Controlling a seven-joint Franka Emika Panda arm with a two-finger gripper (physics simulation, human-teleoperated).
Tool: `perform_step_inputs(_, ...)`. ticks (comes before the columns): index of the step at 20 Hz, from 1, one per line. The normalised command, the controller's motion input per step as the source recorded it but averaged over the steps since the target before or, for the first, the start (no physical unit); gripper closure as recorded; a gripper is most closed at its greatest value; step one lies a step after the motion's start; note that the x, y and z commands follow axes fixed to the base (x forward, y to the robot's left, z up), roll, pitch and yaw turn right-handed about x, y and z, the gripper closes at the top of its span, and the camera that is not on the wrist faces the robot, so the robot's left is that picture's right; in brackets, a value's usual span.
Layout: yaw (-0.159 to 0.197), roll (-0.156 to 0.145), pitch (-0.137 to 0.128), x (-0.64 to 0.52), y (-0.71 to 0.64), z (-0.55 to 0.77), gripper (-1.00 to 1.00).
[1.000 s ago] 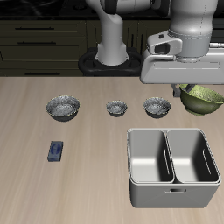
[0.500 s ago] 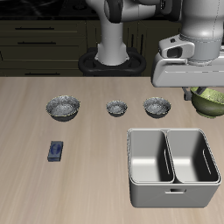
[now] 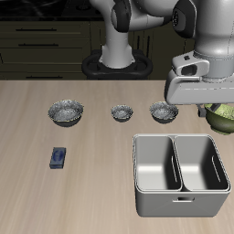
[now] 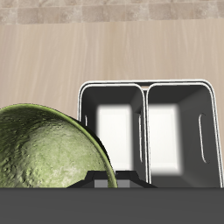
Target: Place the green bowl in the left side of the drainer
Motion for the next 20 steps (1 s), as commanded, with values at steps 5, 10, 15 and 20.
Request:
perform_step_inputs(5, -0.001, -0.017, 0.029, 0.11, -0.06, -0.26, 1.00)
perform_step_inputs(10, 0.013, -0.004, 0.036, 0.10, -0.01, -0.31, 1.00)
perform_step_inputs(15, -0.005, -0.002, 0.031, 0.07, -0.05, -0.22, 1.00)
perform_step_inputs(20, 0.004, -0.010, 0.028, 0.04, -0.08, -0.19, 1.00)
